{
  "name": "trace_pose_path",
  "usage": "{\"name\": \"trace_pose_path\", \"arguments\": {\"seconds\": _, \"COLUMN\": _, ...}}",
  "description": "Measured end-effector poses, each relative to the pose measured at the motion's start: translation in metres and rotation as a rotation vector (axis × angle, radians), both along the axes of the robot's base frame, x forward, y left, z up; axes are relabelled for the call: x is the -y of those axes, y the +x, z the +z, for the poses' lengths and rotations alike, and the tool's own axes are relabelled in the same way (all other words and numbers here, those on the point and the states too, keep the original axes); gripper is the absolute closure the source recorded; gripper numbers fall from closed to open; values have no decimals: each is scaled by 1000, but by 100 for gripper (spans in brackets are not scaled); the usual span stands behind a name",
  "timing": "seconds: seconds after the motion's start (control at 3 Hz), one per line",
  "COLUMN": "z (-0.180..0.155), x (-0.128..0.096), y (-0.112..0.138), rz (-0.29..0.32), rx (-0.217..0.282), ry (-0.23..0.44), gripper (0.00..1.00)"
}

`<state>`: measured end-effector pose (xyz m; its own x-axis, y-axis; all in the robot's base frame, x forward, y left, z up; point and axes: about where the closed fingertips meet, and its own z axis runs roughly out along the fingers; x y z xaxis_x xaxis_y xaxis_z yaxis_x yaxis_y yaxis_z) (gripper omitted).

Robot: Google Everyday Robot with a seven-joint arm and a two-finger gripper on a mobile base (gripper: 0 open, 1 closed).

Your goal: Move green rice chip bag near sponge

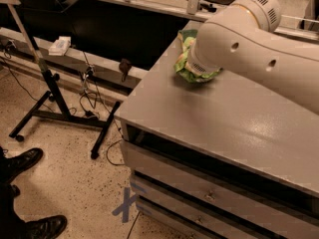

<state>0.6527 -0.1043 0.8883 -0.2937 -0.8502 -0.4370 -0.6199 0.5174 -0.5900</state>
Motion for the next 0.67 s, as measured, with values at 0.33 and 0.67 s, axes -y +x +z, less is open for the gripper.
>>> {"name": "trace_pose_path", "arguments": {"seconds": 0.33, "z": 3, "x": 7, "y": -5, "rz": 19, "rx": -6, "ry": -11, "gripper": 13}}
{"name": "trace_pose_path", "arguments": {"seconds": 0.67, "z": 5, "x": 15, "y": -11, "rz": 29, "rx": -13, "ry": -20, "gripper": 0}}
